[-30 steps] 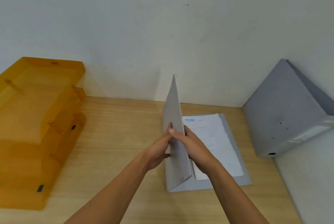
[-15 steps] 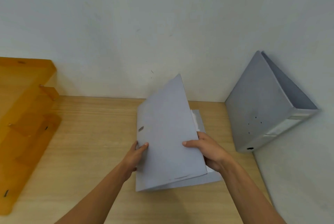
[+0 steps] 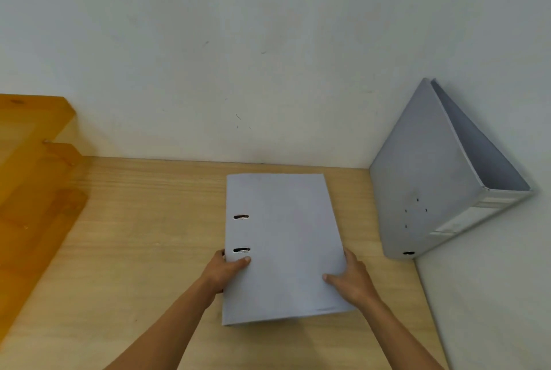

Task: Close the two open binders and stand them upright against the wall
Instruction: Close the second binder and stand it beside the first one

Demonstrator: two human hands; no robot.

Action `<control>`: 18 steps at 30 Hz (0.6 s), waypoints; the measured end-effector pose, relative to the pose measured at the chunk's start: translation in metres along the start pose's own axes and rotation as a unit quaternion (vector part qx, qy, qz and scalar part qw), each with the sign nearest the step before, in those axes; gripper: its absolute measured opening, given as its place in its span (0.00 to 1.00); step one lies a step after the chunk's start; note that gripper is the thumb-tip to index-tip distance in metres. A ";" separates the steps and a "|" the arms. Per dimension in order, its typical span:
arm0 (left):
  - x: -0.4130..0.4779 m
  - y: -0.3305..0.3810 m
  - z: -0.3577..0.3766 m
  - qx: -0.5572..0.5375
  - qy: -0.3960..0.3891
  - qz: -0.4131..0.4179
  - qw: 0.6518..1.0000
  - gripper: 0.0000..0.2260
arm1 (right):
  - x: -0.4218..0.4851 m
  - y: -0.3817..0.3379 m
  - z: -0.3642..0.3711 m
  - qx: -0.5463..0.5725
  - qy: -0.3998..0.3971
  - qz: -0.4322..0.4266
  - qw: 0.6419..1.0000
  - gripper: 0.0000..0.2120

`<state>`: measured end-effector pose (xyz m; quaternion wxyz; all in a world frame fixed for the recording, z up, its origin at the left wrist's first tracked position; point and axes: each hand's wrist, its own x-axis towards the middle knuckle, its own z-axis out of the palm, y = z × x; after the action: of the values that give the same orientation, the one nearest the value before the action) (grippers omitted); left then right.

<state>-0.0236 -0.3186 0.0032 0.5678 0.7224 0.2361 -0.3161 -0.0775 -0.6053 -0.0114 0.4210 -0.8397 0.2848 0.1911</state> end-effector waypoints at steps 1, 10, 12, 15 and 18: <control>0.001 0.001 0.000 0.005 0.002 -0.001 1.000 0.19 | 0.002 0.002 0.003 -0.020 0.006 0.010 1.000 0.43; 0.014 -0.005 0.001 0.004 0.017 -0.014 1.000 0.27 | 0.015 0.013 0.016 -0.163 -0.020 0.015 0.986 0.45; 0.017 -0.003 0.004 0.002 0.016 -0.016 1.000 0.25 | 0.014 0.015 0.019 -0.173 -0.018 0.009 0.985 0.46; 0.017 0.000 0.007 -0.026 0.017 -0.045 0.999 0.23 | 0.014 0.015 0.022 -0.164 -0.035 0.006 0.986 0.47; 0.016 0.002 0.003 -0.097 0.000 -0.072 0.993 0.28 | 0.015 0.013 0.019 -0.151 -0.052 0.013 0.987 0.44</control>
<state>-0.0117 -0.3218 -0.0079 0.6108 0.6450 0.3175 -0.3319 -0.0759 -0.6001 -0.0382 0.3011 -0.8787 0.2413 0.2811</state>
